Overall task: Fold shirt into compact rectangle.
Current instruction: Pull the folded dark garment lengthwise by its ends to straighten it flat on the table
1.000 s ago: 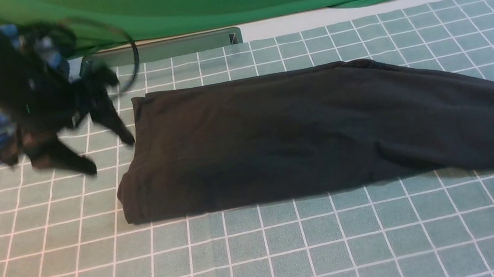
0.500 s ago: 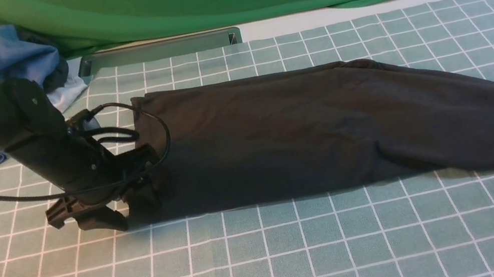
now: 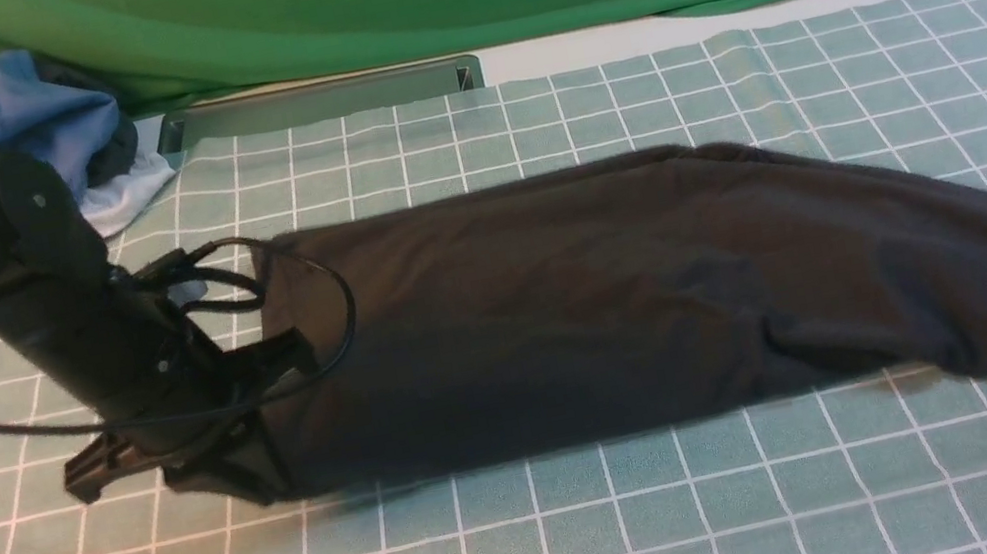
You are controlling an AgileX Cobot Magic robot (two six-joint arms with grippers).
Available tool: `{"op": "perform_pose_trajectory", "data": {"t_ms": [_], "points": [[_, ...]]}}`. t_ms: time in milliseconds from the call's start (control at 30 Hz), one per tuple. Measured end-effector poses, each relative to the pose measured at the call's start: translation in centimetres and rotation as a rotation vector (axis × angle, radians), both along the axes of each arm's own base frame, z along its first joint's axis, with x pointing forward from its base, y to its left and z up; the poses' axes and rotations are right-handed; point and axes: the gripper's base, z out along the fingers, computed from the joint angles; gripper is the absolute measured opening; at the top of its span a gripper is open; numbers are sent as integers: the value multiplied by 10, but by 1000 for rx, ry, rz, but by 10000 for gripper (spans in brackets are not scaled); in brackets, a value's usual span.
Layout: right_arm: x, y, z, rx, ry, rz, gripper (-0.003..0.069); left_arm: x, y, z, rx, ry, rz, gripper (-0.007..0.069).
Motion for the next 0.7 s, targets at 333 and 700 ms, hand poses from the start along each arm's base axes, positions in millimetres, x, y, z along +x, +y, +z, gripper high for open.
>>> {"op": "perform_pose_trajectory", "data": {"t_ms": [333, 700], "points": [[-24, 6, 21, -44, -39, -30, 67, -52, 7, -6, 17, 22, 16, 21], [-26, -23, 33, -129, -65, -143, 66, -41, 5, 14, 11, 9, 3, 305]]}}
